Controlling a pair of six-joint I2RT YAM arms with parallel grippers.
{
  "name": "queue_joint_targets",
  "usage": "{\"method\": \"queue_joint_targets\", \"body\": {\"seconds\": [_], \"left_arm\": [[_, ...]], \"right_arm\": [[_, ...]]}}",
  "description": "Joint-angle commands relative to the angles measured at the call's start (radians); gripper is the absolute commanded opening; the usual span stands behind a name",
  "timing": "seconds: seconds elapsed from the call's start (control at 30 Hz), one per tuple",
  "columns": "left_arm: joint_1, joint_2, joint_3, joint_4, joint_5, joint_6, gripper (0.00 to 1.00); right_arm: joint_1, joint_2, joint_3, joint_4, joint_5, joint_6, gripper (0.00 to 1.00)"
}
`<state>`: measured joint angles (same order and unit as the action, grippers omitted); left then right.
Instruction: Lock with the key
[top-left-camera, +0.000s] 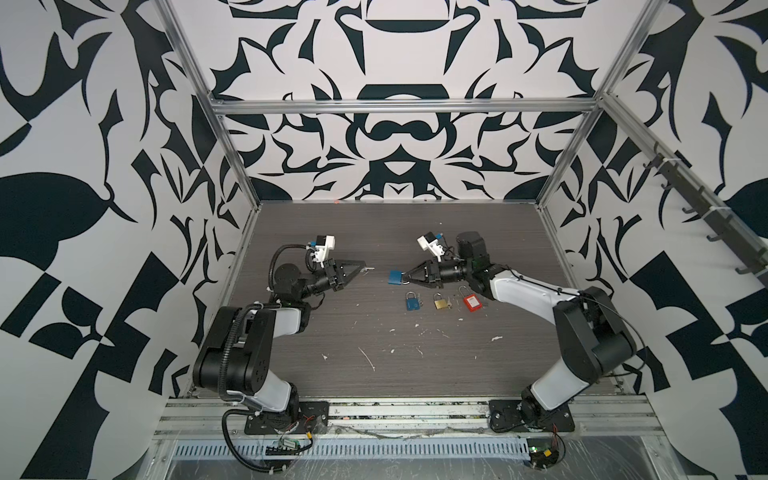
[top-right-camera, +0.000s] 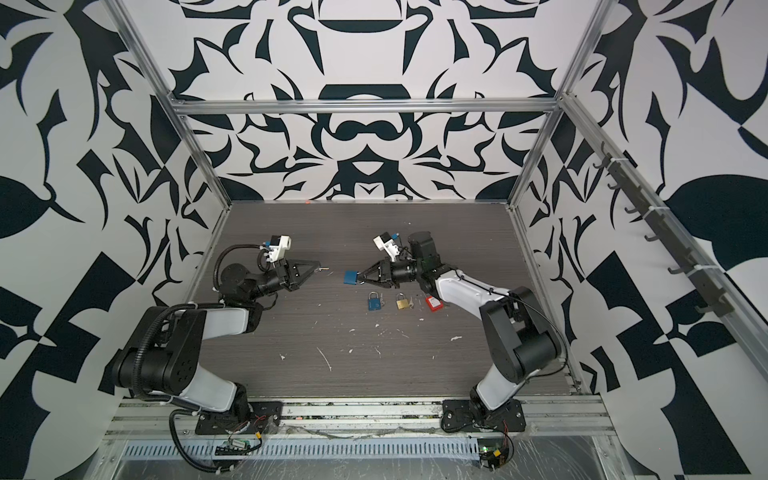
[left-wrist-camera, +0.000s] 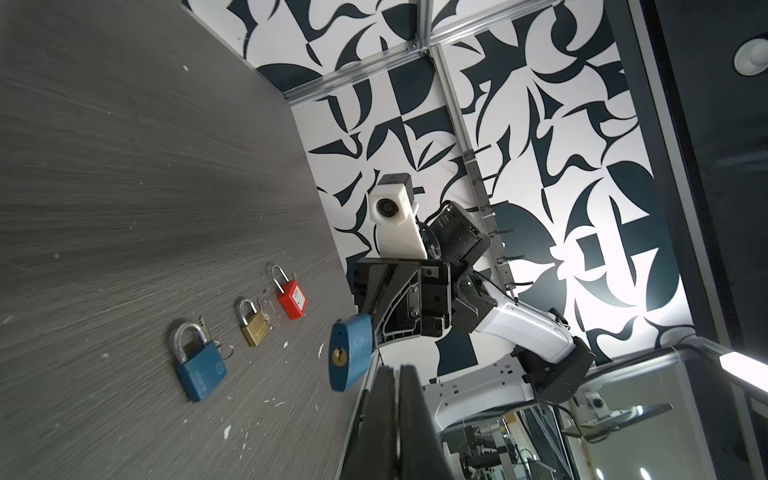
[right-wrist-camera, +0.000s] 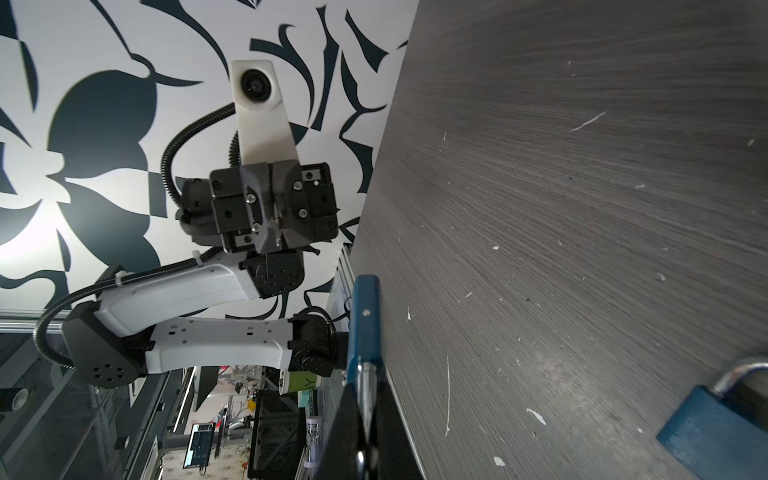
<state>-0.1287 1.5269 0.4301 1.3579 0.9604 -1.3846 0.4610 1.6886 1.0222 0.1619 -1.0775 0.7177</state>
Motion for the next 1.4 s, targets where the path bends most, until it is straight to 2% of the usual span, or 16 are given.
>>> {"method": "queue_joint_targets", "body": {"seconds": [0.0,0.13,0.27,0.3,0.4,0.43,0.57,0.9,1.0,1.13,1.3,1.37], "left_arm": [[0.011,-0.022,-0.062,-0.027,-0.143,0.041,0.0],[0.01,-0.035,-0.089,-0.057,-0.189,0.066,0.0],[0.011,-0.061,-0.1,-0.122,-0.187,0.104,0.0],[0.01,-0.066,-0.107,-0.129,-0.19,0.112,0.0],[0.01,-0.073,-0.118,-0.135,-0.186,0.124,0.0],[0.009,-0.074,-0.12,-0.134,-0.183,0.126,0.0],[0.01,-0.083,-0.144,-0.129,-0.177,0.131,0.0],[0.009,-0.07,-0.195,-0.118,-0.165,0.159,0.0],[0.008,-0.059,-0.202,-0.12,-0.153,0.172,0.0],[0.008,-0.043,-0.205,-0.117,-0.148,0.176,0.0],[0.007,-0.043,-0.202,-0.117,-0.143,0.172,0.0],[0.003,-0.046,-0.206,-0.119,-0.149,0.173,0.0]], "right_arm": [[0.038,0.043,0.179,-0.412,0.003,-0.318,0.0],[0.054,0.18,0.386,-0.747,-0.006,-0.545,0.0],[0.081,0.377,0.63,-1.205,-0.006,-0.932,0.0],[0.097,0.434,0.691,-1.294,0.03,-1.005,0.0],[0.15,0.592,0.873,-1.442,0.221,-1.068,0.0],[0.157,0.631,0.933,-1.484,0.23,-1.09,0.0],[0.176,0.745,1.145,-1.534,0.209,-1.11,0.0],[0.195,0.991,1.559,-1.643,0.303,-1.073,0.0],[0.195,1.04,1.65,-1.654,0.353,-1.065,0.12],[0.184,1.041,1.652,-1.578,0.381,-1.039,0.24],[0.16,0.994,1.604,-1.345,0.398,-0.915,0.43],[0.155,0.975,1.571,-1.254,0.391,-0.863,0.44]]}}
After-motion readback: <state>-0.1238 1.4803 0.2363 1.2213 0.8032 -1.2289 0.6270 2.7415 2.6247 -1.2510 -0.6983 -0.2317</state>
